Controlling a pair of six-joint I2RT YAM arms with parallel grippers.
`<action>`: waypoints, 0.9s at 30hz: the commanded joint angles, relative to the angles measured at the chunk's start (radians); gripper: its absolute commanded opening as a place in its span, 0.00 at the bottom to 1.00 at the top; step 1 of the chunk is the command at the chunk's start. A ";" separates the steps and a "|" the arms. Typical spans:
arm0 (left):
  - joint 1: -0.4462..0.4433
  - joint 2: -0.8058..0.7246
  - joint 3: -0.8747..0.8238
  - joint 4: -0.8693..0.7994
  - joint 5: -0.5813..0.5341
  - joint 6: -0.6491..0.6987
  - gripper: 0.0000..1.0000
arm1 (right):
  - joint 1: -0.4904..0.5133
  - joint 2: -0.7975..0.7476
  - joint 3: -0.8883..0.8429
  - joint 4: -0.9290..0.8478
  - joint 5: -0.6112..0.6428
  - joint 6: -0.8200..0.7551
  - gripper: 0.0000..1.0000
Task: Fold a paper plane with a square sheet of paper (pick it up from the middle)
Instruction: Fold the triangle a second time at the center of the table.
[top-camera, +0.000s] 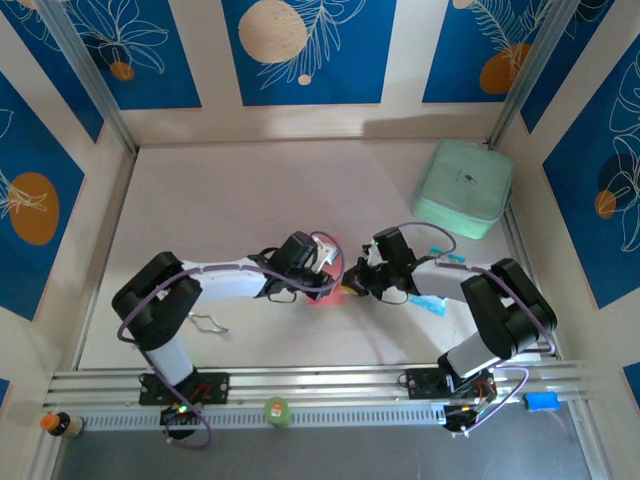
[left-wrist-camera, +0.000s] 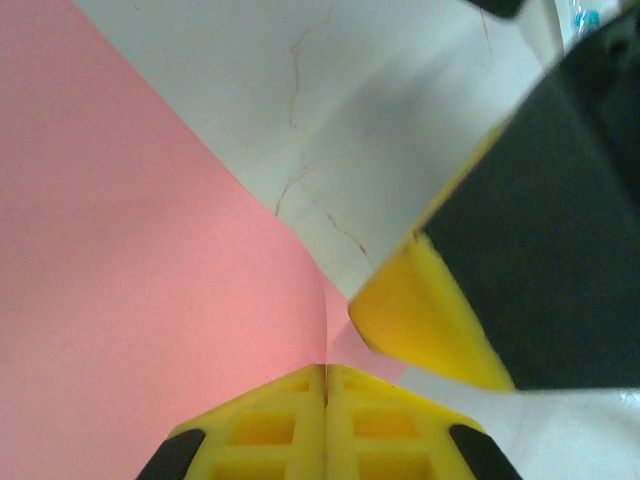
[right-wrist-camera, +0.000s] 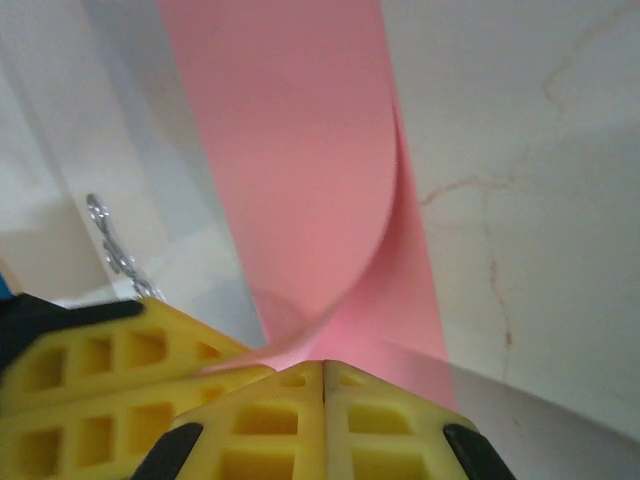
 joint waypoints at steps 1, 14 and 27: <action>0.012 -0.007 -0.006 0.047 0.031 -0.044 0.00 | 0.041 -0.021 -0.037 -0.019 0.075 -0.001 0.00; 0.013 -0.006 -0.009 0.061 0.030 -0.077 0.00 | 0.095 -0.086 -0.102 0.102 0.214 0.023 0.00; 0.012 -0.005 -0.001 0.052 0.026 -0.074 0.00 | 0.129 -0.051 -0.109 0.202 0.216 0.013 0.00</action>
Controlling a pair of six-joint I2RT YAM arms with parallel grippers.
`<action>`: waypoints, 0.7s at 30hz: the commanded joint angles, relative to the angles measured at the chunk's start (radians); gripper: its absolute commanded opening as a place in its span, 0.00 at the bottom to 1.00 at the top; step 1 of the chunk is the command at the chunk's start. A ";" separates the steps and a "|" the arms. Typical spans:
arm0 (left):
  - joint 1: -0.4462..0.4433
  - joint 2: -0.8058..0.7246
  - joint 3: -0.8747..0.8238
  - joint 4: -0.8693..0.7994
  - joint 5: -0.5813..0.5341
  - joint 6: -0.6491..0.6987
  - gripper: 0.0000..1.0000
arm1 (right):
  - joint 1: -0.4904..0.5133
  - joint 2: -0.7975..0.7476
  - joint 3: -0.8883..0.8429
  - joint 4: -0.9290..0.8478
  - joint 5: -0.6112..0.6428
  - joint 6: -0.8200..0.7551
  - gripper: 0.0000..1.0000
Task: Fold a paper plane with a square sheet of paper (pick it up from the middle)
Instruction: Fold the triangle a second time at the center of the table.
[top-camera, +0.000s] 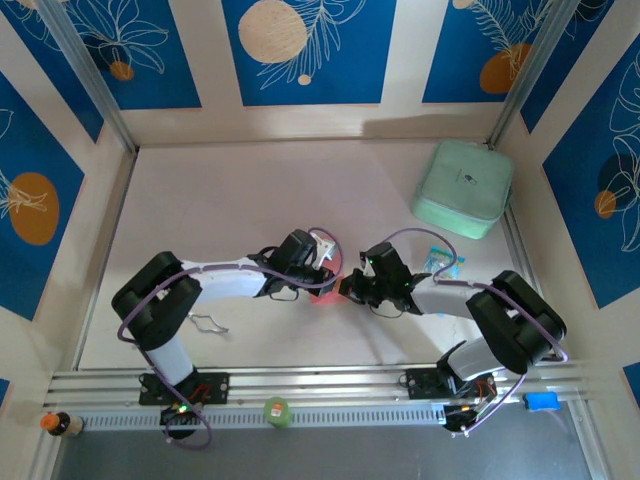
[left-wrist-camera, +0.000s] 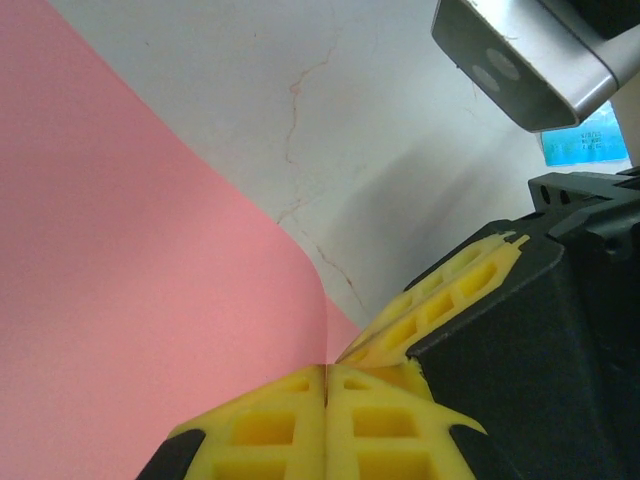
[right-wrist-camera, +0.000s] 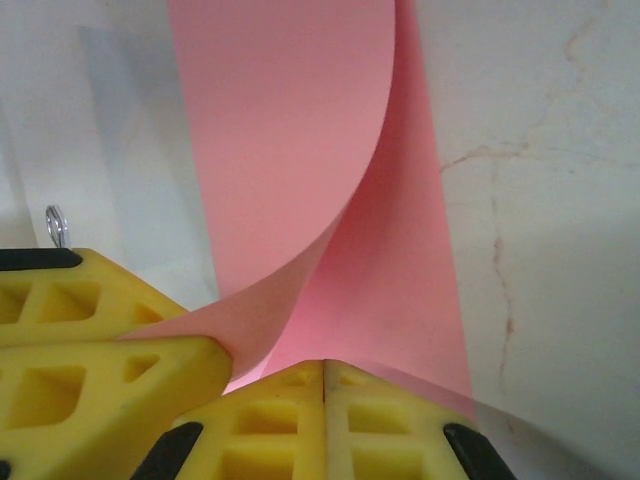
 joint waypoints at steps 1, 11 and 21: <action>0.008 -0.004 -0.001 0.012 0.020 -0.008 0.00 | 0.011 0.024 0.009 0.023 0.002 -0.006 0.00; 0.010 -0.005 0.001 0.004 0.012 -0.003 0.00 | -0.009 0.087 0.015 -0.043 0.004 -0.001 0.00; 0.063 0.013 -0.001 -0.014 0.025 0.030 0.00 | -0.052 0.099 0.037 -0.145 -0.009 -0.057 0.00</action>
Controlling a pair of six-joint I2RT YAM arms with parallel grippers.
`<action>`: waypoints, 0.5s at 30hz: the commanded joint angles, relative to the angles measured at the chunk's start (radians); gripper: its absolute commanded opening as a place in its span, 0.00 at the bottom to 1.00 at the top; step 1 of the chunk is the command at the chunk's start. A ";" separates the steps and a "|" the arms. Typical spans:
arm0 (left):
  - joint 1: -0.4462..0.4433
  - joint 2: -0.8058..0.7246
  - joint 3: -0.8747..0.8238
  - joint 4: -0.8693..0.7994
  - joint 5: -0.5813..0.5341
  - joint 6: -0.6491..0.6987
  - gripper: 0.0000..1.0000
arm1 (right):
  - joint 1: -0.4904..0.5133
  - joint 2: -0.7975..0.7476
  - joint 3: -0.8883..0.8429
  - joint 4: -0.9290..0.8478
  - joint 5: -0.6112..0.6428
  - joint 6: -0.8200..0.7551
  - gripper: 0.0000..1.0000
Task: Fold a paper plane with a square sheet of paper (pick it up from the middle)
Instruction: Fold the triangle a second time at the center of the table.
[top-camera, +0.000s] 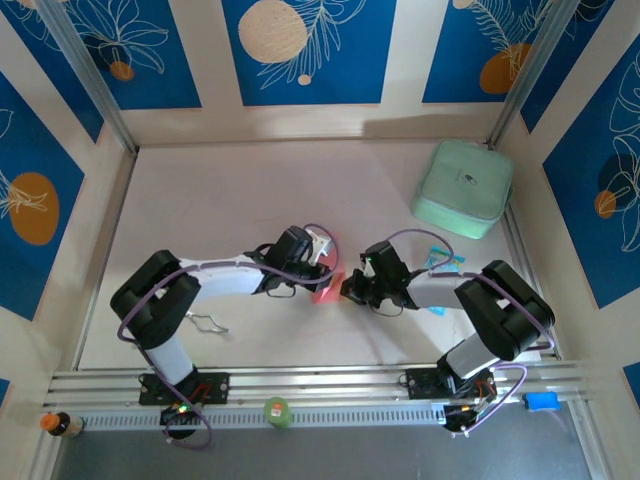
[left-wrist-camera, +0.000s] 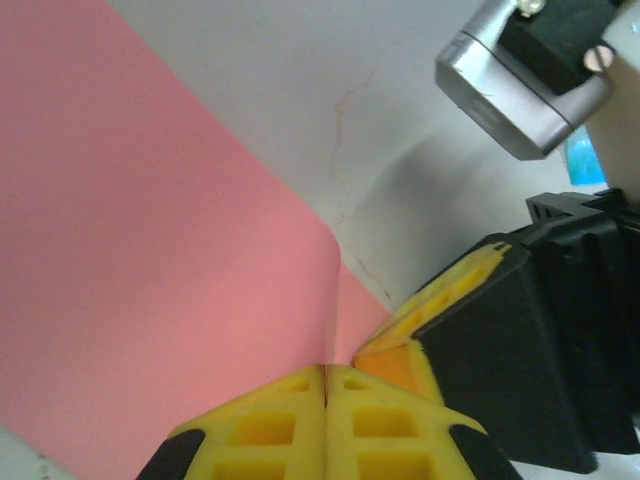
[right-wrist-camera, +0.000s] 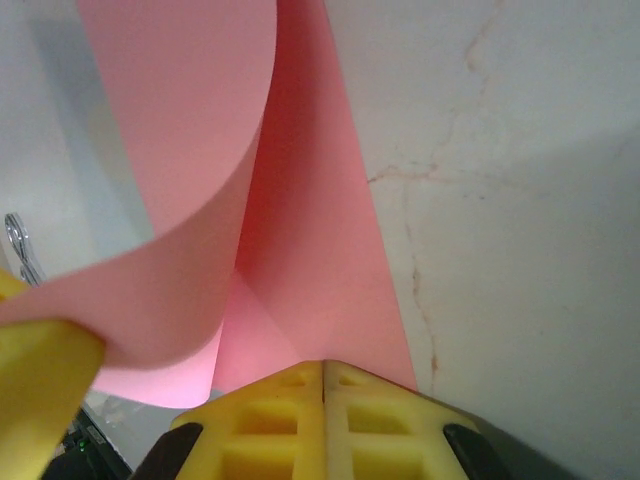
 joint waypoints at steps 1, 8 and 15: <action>0.023 0.017 0.000 -0.010 0.025 0.023 0.00 | -0.013 0.019 0.010 -0.105 0.017 -0.037 0.00; 0.036 0.049 0.013 -0.022 0.007 0.045 0.00 | -0.019 0.030 0.038 -0.147 0.012 -0.060 0.00; 0.044 0.072 0.020 -0.019 -0.030 0.055 0.00 | -0.023 0.034 0.041 -0.156 0.011 -0.060 0.00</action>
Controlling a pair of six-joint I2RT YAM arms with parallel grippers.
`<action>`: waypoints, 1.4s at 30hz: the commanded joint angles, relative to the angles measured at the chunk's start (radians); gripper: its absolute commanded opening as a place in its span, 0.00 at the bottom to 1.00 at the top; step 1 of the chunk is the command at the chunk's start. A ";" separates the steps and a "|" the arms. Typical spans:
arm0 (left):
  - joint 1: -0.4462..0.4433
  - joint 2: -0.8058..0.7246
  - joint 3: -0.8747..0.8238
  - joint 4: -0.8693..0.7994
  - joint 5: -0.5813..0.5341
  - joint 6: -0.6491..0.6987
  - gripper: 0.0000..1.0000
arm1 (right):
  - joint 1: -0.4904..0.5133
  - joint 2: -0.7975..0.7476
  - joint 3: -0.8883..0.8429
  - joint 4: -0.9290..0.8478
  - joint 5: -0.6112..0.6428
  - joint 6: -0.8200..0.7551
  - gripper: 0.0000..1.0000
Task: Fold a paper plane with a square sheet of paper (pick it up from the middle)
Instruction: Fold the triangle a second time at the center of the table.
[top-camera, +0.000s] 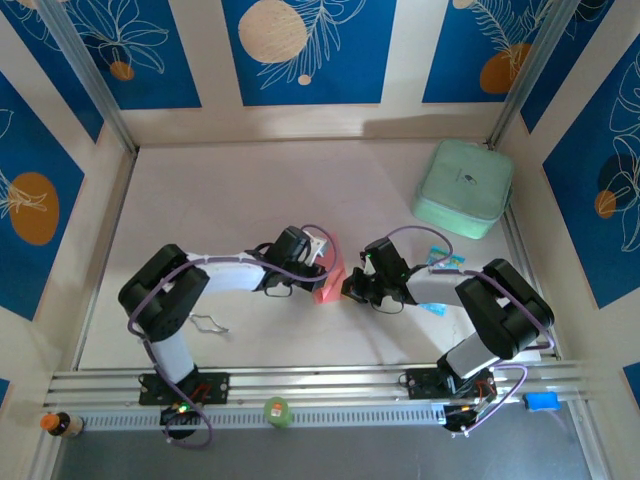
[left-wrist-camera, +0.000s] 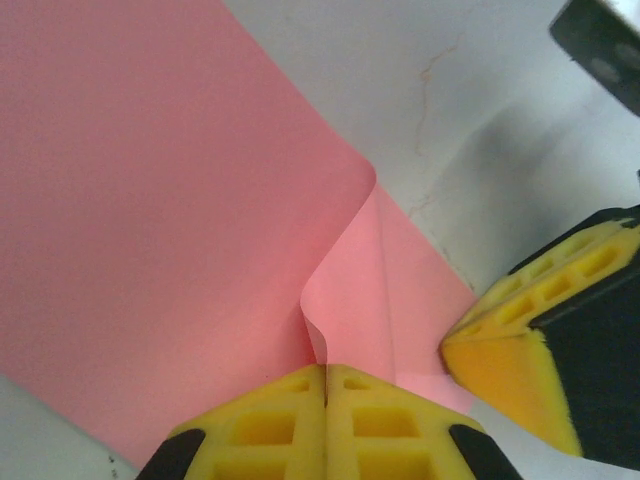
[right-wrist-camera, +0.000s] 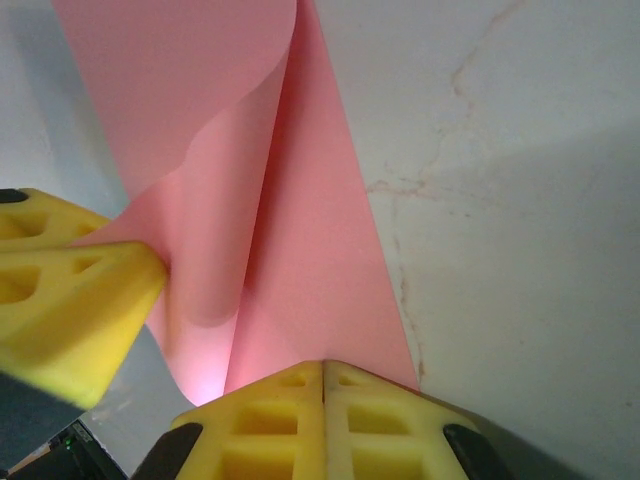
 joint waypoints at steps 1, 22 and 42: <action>0.016 0.011 0.019 -0.011 -0.025 0.026 0.00 | -0.010 0.027 0.003 -0.083 0.015 -0.018 0.00; 0.026 0.052 0.031 -0.060 -0.057 0.068 0.00 | -0.020 0.019 0.012 -0.087 -0.003 -0.022 0.00; 0.024 0.031 -0.024 -0.033 0.015 -0.009 0.00 | -0.025 0.093 0.092 -0.002 -0.127 0.019 0.00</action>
